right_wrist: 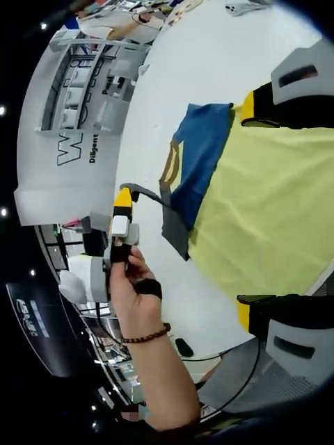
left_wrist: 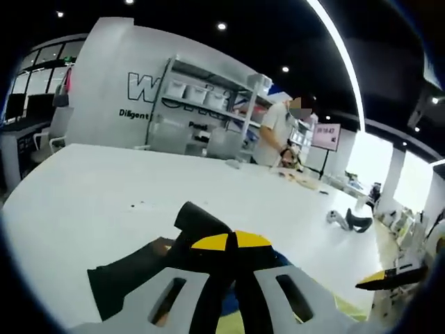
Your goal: Fold the garment on the visible template until the final outline fits inside the template.
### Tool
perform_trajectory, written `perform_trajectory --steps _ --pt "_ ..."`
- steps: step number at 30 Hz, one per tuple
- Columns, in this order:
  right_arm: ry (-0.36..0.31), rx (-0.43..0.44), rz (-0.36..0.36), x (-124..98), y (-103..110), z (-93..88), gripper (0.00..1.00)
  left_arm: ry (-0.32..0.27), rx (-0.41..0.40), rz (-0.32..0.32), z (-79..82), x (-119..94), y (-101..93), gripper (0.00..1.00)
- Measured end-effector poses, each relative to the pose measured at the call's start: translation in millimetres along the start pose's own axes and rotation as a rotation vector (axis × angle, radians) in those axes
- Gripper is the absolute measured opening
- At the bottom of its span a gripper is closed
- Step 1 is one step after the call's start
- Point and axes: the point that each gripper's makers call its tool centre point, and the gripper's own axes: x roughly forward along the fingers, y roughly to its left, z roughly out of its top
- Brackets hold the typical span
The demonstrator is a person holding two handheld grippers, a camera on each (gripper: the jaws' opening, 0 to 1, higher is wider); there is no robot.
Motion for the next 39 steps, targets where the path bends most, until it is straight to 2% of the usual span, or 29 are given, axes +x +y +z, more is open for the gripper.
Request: perform_trajectory --steps 5,12,23,29,33,34,39 --pt "0.008 -0.001 0.003 0 0 -2.6 0.99 0.027 0.018 -0.052 -9.4 16 -17.6 0.00" --pt "0.024 0.012 0.006 0 -2 -9.0 0.99 0.067 0.030 -0.092 -20.5 39 -37.0 0.00" --pt "0.036 0.018 0.006 -1 -4 -14.8 0.99 0.096 0.087 -0.173 -31.5 62 -66.3 0.00" --pt "0.045 0.020 0.007 0 -4 -17.0 0.99 0.141 0.106 -0.194 -50.3 73 -73.4 0.00" --pt "0.049 0.023 -0.001 -2 -7 -18.1 0.99 0.154 0.118 -0.220 -55.2 80 -83.6 0.01" --pt "0.050 0.024 -0.002 -2 -7 -18.4 0.99 0.167 0.128 -0.231 -60.5 83 -88.9 0.01" --pt "0.055 0.025 -0.009 -3 -10 -19.8 0.99 0.211 0.147 -0.240 -79.1 88 -90.4 0.01"
